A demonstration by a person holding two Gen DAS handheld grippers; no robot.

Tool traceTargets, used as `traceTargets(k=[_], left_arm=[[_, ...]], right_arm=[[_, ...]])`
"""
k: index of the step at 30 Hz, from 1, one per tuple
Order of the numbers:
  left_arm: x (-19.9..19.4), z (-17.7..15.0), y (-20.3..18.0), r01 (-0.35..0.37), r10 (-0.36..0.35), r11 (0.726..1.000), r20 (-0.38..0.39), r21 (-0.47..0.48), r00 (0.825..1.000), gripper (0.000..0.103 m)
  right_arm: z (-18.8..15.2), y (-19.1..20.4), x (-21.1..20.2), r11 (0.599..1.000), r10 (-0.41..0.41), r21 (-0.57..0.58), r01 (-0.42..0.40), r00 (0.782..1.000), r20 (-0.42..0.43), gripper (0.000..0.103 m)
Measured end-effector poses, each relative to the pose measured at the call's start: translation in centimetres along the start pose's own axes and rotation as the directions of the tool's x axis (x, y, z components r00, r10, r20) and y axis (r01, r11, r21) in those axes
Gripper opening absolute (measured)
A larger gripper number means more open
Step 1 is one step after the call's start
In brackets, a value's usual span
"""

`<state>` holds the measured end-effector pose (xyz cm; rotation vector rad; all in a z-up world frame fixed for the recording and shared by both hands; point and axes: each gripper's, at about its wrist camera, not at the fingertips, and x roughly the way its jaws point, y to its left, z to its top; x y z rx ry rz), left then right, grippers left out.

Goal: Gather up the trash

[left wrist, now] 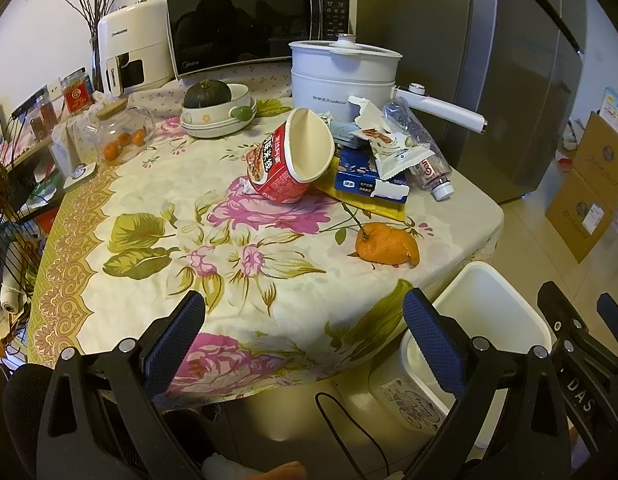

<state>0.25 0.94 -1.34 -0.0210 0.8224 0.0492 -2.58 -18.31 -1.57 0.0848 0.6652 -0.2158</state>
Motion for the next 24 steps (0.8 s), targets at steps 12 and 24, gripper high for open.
traceTargets(k=[12,24], left_arm=[[0.3,0.0,0.1,-0.006,0.006,1.000,-0.013,-0.008,1.000,0.096],[1.9,2.2,1.2,0.002,-0.004,0.999,-0.044,-0.049,0.999,0.096]], right_arm=[[-0.4,0.0,0.4,1.000,0.001,-0.001,-0.001,1.000,-0.013,0.096],[1.9,-1.0,0.8,0.992,0.097,0.081,-0.093,0.994,-0.052,0.096]])
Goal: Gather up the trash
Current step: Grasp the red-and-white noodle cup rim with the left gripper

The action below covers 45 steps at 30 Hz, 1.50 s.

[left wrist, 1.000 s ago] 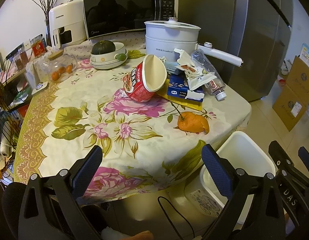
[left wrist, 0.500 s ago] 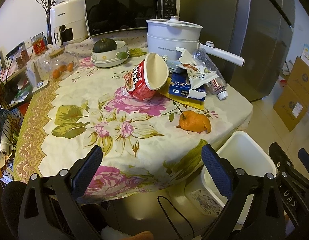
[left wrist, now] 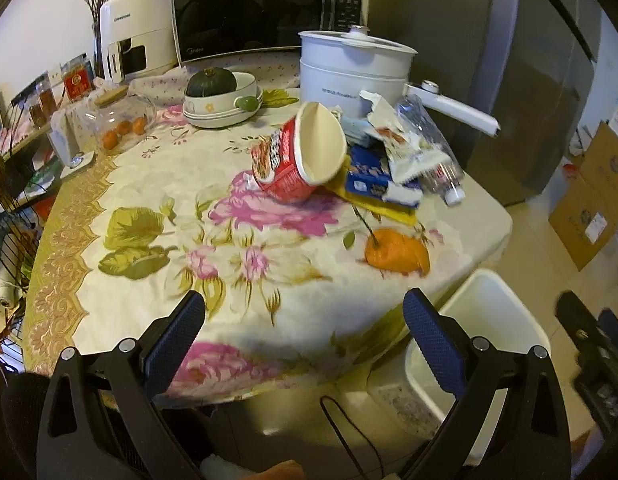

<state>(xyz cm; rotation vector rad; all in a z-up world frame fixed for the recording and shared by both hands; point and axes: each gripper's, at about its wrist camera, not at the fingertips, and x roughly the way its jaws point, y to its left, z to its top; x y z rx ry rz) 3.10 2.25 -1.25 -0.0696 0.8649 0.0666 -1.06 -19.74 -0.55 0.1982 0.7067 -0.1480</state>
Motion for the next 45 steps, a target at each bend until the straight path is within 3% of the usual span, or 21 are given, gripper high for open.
traceTargets(k=[7,13,15,18,20,24,33,36,38,39,42,45], left_arm=[[2.5,5.9,0.5,-0.006,0.006,1.000,-0.005,-0.017,1.000,0.096],[4.7,11.8,0.5,-0.022,0.023,0.999,0.026,-0.043,0.999,0.096],[6.3,13.5,0.4,-0.013,0.013,0.999,-0.009,-0.032,1.000,0.096],[10.3,15.3,0.4,0.029,-0.031,0.999,-0.125,-0.018,0.992,0.096],[12.6,15.8,0.5,-0.006,0.004,1.000,-0.161,-0.009,0.987,0.096],[14.9,15.9,0.0,-0.064,0.071,0.997,-0.154,0.054,0.986,0.095],[17.2,15.9,0.3,-0.057,0.071,0.995,-0.175,0.085,0.982,0.065],[17.8,15.6,0.9,-0.049,0.062,0.996,-0.189,0.072,0.980,0.045],[18.0,15.4,1.4,-0.047,0.058,0.997,-0.195,0.059,0.979,0.023],[18.1,15.2,1.8,-0.039,0.048,0.998,-0.201,0.046,0.978,0.019],[17.7,14.6,2.7,-0.034,0.039,0.999,-0.182,0.029,0.982,0.010],[16.4,13.6,3.3,-0.007,0.011,0.999,-0.137,0.034,0.991,0.005]], right_arm=[[3.7,-0.8,1.5,0.992,0.110,0.073,-0.107,0.993,-0.038,0.096],[4.1,-1.6,4.4,0.989,0.113,0.101,-0.105,0.990,-0.085,0.096],[3.6,-2.1,5.7,0.985,0.134,0.125,-0.117,0.983,-0.129,0.096],[3.0,-3.0,7.5,0.976,0.165,0.171,-0.132,0.967,-0.195,0.096],[3.0,-3.6,8.0,0.973,0.163,0.195,-0.124,0.966,-0.202,0.096],[3.0,-4.6,8.5,0.961,0.182,0.243,-0.129,0.961,-0.210,0.096],[2.8,-4.3,9.5,0.958,0.201,0.249,-0.144,0.954,-0.224,0.096],[2.8,-4.0,9.9,0.958,0.208,0.246,-0.150,0.950,-0.231,0.096],[2.7,-3.9,10.2,0.955,0.220,0.252,-0.159,0.946,-0.237,0.096],[2.6,-3.8,10.4,0.951,0.233,0.260,-0.169,0.942,-0.241,0.096],[2.6,-3.1,10.8,0.947,0.259,0.252,-0.197,0.935,-0.244,0.096],[2.6,-1.4,11.0,0.957,0.271,0.173,-0.233,0.932,-0.241,0.096]])
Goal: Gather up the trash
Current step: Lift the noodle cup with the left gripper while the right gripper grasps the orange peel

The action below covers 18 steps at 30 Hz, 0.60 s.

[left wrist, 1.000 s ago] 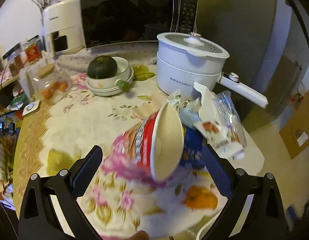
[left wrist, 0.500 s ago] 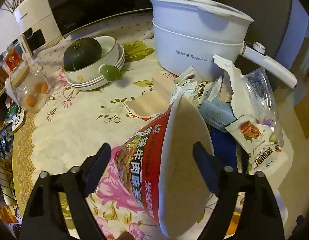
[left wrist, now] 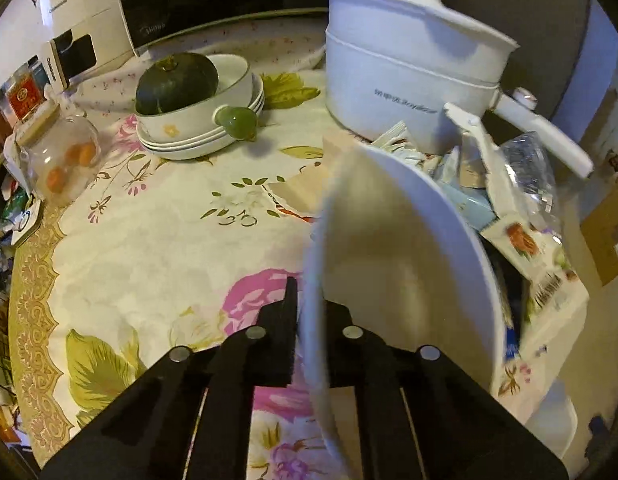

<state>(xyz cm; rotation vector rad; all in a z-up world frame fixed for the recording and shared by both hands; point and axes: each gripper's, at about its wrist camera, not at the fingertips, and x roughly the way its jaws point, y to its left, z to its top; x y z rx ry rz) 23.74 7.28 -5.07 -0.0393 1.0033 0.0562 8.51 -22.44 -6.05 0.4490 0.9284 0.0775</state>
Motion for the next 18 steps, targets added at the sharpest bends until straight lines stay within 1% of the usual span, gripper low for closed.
traceTargets(k=[3,6,8,9,10,12,14,16,17,18], left_arm=[[-1.3,-1.1,1.1,0.057,-0.056,0.998,0.025,-0.034,0.998,0.005],[-3.7,-2.2,2.6,0.146,-0.140,0.985,0.073,-0.094,0.988,0.005],[-6.1,-3.2,3.6,0.216,-0.200,0.968,0.126,-0.126,0.972,0.005],[-7.4,-3.5,4.2,0.256,-0.234,0.957,0.156,-0.140,0.960,0.005],[-8.2,-3.7,4.4,0.281,-0.255,0.949,0.173,-0.144,0.951,0.005],[-10.7,-4.1,5.1,0.357,-0.319,0.923,0.235,-0.141,0.918,0.005],[-12.5,-4.7,5.6,0.411,-0.366,0.904,0.284,-0.117,0.886,0.005],[-13.1,-5.2,5.8,0.439,-0.393,0.893,0.299,-0.101,0.869,0.005],[-13.1,-5.3,5.8,0.449,-0.404,0.888,0.299,-0.101,0.865,0.005],[-13.2,-5.6,5.8,0.454,-0.408,0.886,0.297,-0.101,0.863,0.005]], right_arm=[[-0.6,2.8,1.2,0.984,-0.013,-0.180,0.013,1.000,0.000,0.096],[-1.1,5.7,2.4,0.931,-0.018,-0.365,0.024,1.000,0.018,0.096],[-1.3,7.2,3.4,0.881,-0.002,-0.473,0.001,1.000,-0.001,0.096],[-1.4,7.8,4.1,0.851,0.000,-0.525,-0.007,1.000,-0.014,0.095],[-1.4,8.1,4.5,0.835,-0.002,-0.550,-0.011,1.000,-0.022,0.095],[-1.3,8.4,5.3,0.818,0.010,-0.574,-0.036,0.999,-0.048,0.093],[-1.2,8.7,6.0,0.806,0.043,-0.586,-0.087,0.995,-0.090,0.092],[-1.2,8.9,6.6,0.786,0.047,-0.608,-0.108,0.992,-0.115,0.091],[-1.3,9.0,6.9,0.780,0.045,-0.615,-0.115,0.991,-0.128,0.090],[-1.5,9.3,7.2,0.778,0.042,-0.616,-0.119,0.989,-0.139,0.085]])
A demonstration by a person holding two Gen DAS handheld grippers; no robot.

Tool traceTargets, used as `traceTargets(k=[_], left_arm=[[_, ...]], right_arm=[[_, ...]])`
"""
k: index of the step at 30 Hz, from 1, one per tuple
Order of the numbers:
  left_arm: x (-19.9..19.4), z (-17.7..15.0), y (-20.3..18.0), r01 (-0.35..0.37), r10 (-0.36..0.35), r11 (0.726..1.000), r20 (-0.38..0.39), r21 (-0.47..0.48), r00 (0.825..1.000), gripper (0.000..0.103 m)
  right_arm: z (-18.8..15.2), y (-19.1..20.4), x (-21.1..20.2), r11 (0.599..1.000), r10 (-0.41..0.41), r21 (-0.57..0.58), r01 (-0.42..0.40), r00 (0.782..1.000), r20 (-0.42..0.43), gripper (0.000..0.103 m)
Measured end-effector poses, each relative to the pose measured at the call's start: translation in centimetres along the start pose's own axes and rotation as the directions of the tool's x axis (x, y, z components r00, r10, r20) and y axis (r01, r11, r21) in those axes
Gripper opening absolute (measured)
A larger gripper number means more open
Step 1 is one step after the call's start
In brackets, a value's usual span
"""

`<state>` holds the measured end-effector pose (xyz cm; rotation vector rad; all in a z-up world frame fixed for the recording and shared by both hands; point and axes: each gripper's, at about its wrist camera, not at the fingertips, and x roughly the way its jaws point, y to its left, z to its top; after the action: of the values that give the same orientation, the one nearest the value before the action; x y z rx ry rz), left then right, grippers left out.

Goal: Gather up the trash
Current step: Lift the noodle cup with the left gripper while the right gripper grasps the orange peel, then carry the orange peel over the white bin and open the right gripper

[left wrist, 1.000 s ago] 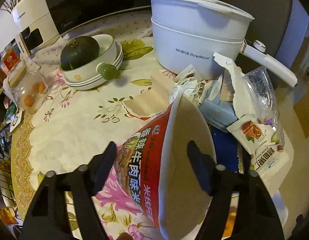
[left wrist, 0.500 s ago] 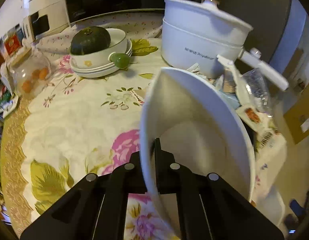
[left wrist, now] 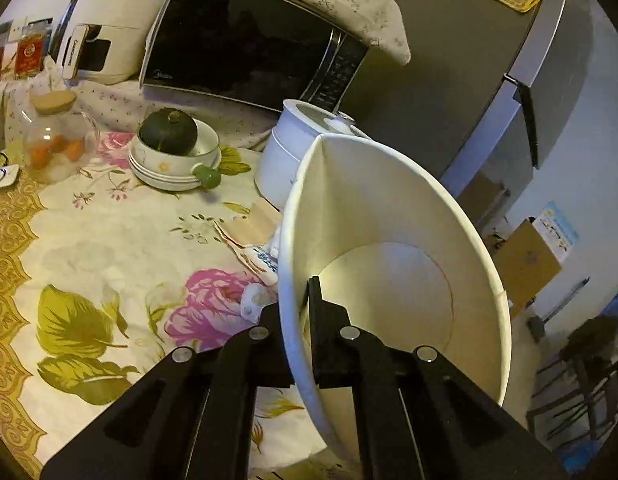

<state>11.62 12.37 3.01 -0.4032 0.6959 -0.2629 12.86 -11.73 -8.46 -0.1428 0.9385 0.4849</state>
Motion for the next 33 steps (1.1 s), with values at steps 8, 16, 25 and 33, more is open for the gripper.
traceTargets(k=[8,16,25,33], left_arm=[[0.6,-1.0,-0.2,0.014,-0.013,1.000,-0.019,0.014,1.000,0.005],[1.2,-1.5,0.0,0.012,-0.012,1.000,-0.041,0.012,0.999,0.005],[1.0,-1.6,-0.4,0.047,-0.046,0.999,-0.035,0.009,0.998,0.005],[1.3,-2.2,-2.8,0.105,-0.102,0.993,-0.055,0.050,0.993,0.005]], right_arm=[[0.1,0.9,1.9,0.999,0.041,0.019,-0.041,0.998,-0.039,0.047],[0.3,1.9,1.9,0.999,0.049,0.020,-0.048,0.998,-0.034,0.019],[-0.4,0.9,-3.0,0.994,-0.007,0.109,-0.001,0.997,0.076,0.016],[-3.8,-2.7,-7.4,0.929,-0.196,0.334,0.161,0.978,0.072,0.017]])
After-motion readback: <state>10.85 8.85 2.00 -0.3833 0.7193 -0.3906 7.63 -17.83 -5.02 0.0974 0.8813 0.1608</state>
